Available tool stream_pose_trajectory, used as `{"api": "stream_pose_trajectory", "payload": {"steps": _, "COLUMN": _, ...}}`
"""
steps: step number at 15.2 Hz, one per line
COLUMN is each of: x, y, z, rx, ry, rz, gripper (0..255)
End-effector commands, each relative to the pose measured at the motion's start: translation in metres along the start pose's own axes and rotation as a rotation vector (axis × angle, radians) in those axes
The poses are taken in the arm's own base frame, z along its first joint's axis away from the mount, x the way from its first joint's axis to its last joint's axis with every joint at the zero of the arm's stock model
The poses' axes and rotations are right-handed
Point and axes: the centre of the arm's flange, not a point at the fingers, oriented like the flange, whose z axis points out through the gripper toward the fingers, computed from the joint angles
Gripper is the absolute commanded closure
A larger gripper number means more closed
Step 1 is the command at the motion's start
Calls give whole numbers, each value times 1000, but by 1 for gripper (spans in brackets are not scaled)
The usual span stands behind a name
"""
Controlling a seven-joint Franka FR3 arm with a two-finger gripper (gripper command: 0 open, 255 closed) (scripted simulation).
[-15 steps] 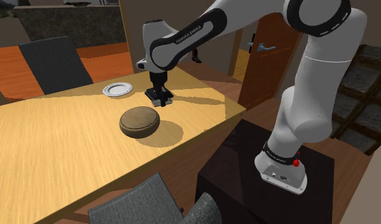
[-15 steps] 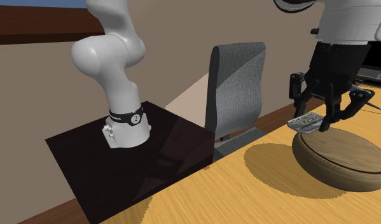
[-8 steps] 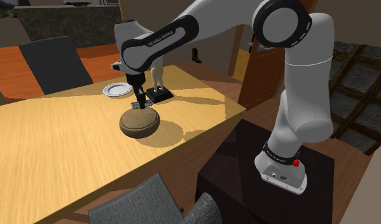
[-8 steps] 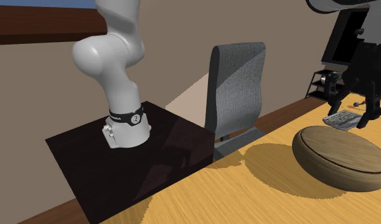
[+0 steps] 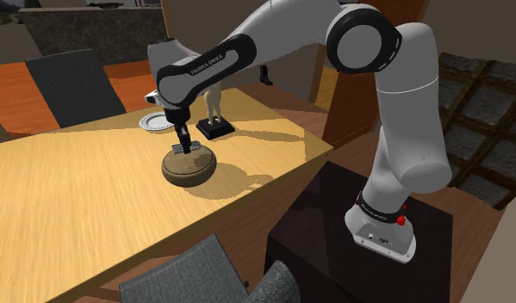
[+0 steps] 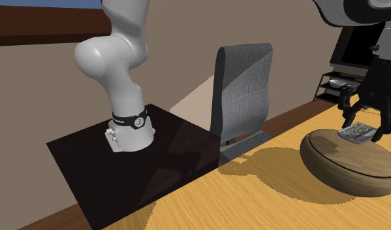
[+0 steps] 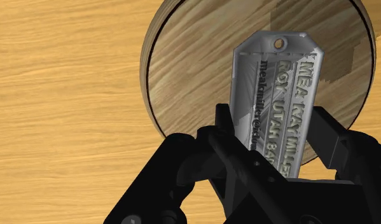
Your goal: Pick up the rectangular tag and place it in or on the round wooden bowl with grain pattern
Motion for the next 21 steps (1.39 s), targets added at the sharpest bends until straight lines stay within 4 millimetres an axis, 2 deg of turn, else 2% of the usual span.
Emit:
{"api": "stream_pose_trajectory", "payload": {"steps": 1, "x": 0, "y": -1, "z": 12, "rx": 0, "ry": 0, "rz": 0, "gripper": 255}}
{"api": "stream_pose_trajectory", "payload": {"steps": 7, "x": 0, "y": -1, "z": 45, "rx": 0, "ry": 0, "rz": 0, "gripper": 255}}
{"api": "stream_pose_trajectory", "payload": {"steps": 15, "x": 0, "y": -1, "z": 45, "rx": 0, "ry": 0, "rz": 0, "gripper": 255}}
{"api": "stream_pose_trajectory", "payload": {"steps": 16, "x": 0, "y": 0, "z": 45, "rx": 0, "ry": 0, "rz": 0, "gripper": 0}}
{"api": "stream_pose_trajectory", "payload": {"steps": 21, "x": 0, "y": -1, "z": 45, "rx": 0, "ry": 0, "rz": 0, "gripper": 0}}
